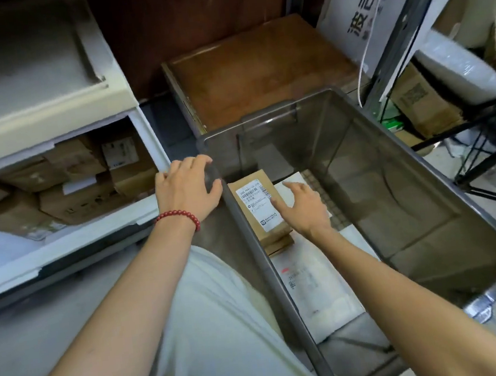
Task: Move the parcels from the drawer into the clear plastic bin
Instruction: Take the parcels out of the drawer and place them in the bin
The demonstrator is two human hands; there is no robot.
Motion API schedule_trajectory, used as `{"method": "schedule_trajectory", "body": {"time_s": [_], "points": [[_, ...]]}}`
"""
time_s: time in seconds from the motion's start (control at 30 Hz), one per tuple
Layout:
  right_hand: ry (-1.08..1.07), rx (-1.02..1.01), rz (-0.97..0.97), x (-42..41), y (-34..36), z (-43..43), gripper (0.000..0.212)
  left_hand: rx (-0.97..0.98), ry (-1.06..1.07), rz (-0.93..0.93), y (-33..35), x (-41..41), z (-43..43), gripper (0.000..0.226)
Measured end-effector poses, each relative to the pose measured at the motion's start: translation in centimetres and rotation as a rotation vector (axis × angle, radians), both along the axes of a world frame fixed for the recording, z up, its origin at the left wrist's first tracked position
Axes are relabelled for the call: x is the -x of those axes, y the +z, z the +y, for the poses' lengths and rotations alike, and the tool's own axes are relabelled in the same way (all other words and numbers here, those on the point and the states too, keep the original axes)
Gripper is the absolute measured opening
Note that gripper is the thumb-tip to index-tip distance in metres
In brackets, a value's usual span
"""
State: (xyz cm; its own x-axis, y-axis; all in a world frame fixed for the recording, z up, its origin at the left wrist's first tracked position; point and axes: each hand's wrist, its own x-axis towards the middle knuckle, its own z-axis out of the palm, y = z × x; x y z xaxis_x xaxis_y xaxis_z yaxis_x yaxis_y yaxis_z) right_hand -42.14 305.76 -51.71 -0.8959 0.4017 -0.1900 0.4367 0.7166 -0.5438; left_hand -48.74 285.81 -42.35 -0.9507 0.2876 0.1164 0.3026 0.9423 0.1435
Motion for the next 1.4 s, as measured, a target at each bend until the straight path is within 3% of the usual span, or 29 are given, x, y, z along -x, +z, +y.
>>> {"method": "schedule_trajectory", "body": {"time_s": [0.23, 0.5, 0.63, 0.83, 1.4], "points": [[0.288, -0.084, 0.219, 0.4, 9.5, -5.5, 0.058, 0.108, 0.058, 0.033, 2.9, -3.4, -6.4, 0.045], [0.505, 0.112, 0.316, 0.3, 14.3, -16.2, 0.06, 0.127, 0.254, 0.037, 5.4, -6.3, -16.4, 0.053], [0.55, 0.193, 0.283, 0.3, 14.1, -20.1, 0.063, 0.096, 0.314, 0.028, 5.8, -6.9, -18.7, 0.055], [0.568, 0.152, 0.194, 1.3, 12.3, -20.8, 0.069, 0.019, 0.41, -0.059, 3.1, -7.1, -20.6, 0.059], [0.593, 0.013, 0.159, 10.3, 7.1, -24.2, 0.066, -0.036, 0.443, -0.109, -2.8, 2.9, -22.4, 0.07]]}}
